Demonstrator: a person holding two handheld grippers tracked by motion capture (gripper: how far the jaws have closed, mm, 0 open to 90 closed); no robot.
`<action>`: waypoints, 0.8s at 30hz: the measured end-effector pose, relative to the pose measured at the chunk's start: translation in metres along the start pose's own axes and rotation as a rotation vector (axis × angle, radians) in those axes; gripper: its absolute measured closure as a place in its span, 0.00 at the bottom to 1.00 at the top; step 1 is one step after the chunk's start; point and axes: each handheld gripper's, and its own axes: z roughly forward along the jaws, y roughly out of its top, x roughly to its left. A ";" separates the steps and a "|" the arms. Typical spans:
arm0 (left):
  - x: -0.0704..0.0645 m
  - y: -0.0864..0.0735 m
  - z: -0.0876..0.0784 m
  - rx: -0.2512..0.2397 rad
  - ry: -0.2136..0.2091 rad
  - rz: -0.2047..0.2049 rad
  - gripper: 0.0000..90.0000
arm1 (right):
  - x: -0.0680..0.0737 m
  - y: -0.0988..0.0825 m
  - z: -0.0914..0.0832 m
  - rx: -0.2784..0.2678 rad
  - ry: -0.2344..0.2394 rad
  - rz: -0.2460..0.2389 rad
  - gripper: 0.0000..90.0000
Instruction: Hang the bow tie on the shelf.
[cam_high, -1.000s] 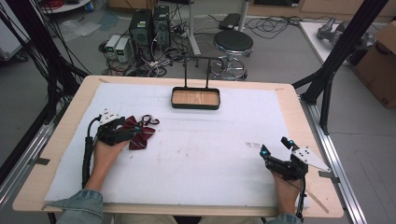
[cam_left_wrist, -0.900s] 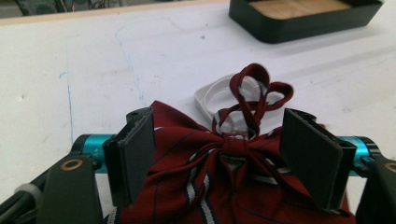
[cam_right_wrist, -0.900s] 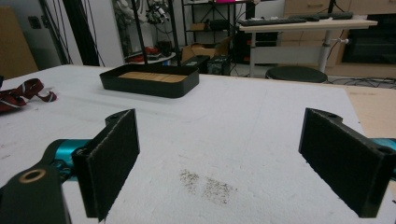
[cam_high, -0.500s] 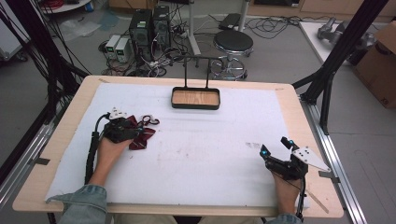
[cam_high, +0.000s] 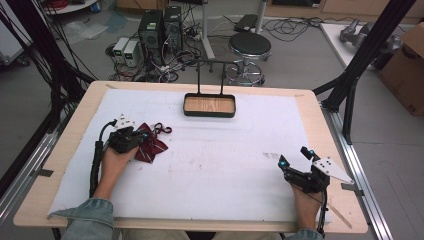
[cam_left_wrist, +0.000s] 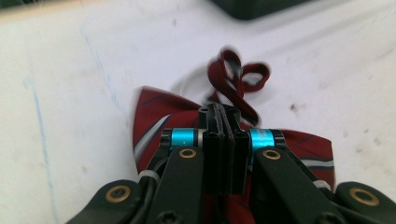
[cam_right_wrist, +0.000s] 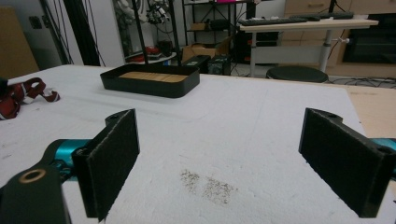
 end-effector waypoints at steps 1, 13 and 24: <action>0.000 0.000 0.000 0.000 0.000 0.000 0.97 | 0.000 0.000 0.000 0.000 0.000 0.000 0.13; 0.003 0.001 -0.003 0.005 -0.009 -0.012 0.87 | 0.000 0.000 0.000 0.000 0.003 0.001 0.13; 0.004 -0.006 0.016 0.086 0.014 -0.027 0.46 | 0.000 0.000 0.001 0.002 0.002 0.002 0.13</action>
